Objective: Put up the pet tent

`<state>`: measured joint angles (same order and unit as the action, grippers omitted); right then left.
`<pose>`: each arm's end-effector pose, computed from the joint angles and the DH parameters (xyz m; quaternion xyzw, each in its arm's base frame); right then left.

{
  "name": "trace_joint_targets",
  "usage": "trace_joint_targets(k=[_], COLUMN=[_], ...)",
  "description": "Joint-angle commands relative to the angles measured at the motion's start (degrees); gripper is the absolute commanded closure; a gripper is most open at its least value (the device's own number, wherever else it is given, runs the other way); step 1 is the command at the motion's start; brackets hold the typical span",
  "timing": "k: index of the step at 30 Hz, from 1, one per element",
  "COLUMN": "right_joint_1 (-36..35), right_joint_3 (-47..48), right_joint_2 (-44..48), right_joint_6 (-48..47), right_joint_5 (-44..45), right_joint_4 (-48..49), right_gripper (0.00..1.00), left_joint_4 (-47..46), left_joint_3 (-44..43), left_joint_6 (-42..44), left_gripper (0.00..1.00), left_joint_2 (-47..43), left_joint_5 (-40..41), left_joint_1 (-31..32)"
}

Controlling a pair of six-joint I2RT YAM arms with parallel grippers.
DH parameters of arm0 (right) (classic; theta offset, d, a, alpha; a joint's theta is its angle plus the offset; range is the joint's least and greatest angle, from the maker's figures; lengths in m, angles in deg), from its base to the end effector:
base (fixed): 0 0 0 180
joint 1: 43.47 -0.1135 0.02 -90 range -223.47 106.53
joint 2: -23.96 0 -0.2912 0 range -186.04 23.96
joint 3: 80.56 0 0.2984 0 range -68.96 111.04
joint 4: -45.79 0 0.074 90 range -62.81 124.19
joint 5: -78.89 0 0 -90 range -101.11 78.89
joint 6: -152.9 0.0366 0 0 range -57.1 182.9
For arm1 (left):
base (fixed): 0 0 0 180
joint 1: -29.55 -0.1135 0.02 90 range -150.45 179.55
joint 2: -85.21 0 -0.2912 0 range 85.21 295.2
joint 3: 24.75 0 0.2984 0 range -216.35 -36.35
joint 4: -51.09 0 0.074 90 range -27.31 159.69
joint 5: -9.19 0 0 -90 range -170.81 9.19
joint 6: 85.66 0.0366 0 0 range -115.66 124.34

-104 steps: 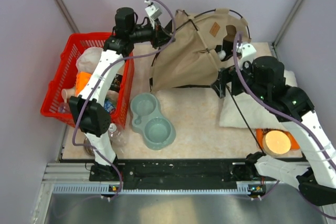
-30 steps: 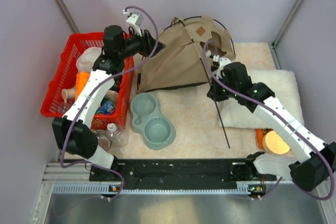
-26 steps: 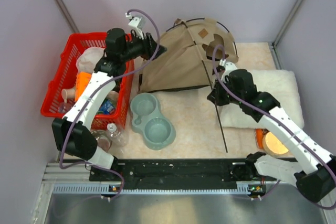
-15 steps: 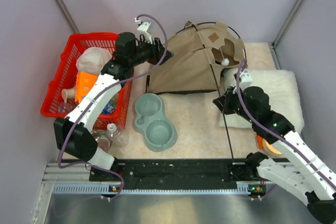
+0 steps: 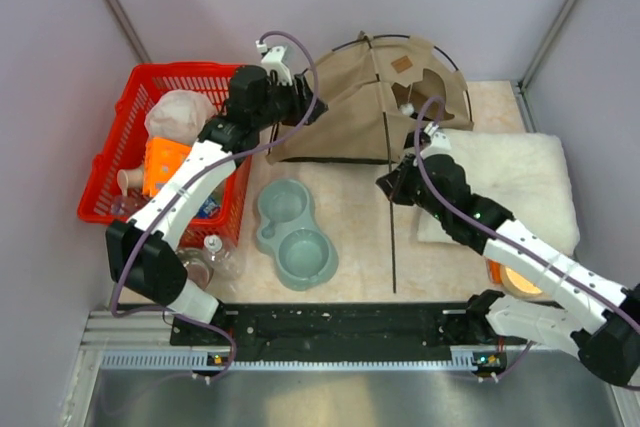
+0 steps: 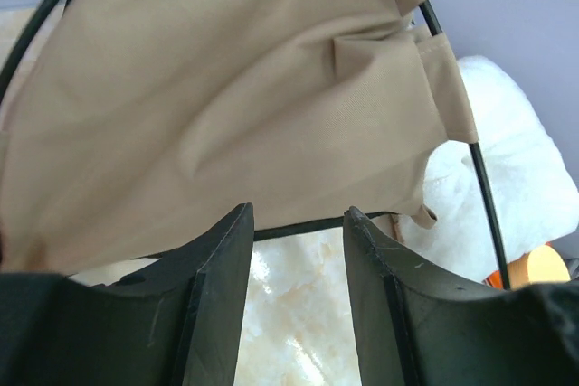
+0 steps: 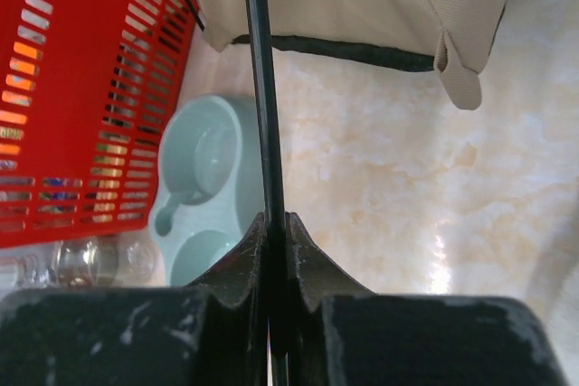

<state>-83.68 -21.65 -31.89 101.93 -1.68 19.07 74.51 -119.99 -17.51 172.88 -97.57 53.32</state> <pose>0.1989 0.1603 0.3262 0.0364 0.8346 0.2947 0.4639 0.3699 -0.1745 0.4140 0.1011 0.7877 -0.3384 0.5047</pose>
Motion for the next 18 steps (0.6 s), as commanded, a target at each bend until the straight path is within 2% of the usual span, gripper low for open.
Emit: trace_joint_targets(k=[1,7,11,14,18], right_joint_1=[-2.1,-3.3,-3.2,-3.3,-3.2], right_joint_3=[4.8,9.3,13.5,14.7,16.4], right_joint_2=[-4.1,-9.2,-11.9,-11.6,-10.1], right_joint_6=[8.7,10.7,9.6,7.4,4.1], right_joint_5=[7.3,8.5,6.5,5.1,4.5], right_joint_4=[6.1,7.6,5.0,1.3,-6.3], right_gripper=[1.0,1.0,0.99,0.74,0.48], left_joint_4=[0.0,-3.2,-13.4,-21.4,-22.9], left_joint_3=[0.0,4.2,9.7,13.1,13.6], left_joint_6=[-2.5,-3.9,-11.1,-15.8,-15.8], left_gripper=[0.5,0.47,0.43,0.38,0.36], left_joint_2=[-0.8,-3.8,-6.5,-6.7,-6.3], left_joint_5=[2.4,-4.5,-9.1,-10.0,-8.7], left_joint_1=[1.0,1.6,3.1,4.9,7.0])
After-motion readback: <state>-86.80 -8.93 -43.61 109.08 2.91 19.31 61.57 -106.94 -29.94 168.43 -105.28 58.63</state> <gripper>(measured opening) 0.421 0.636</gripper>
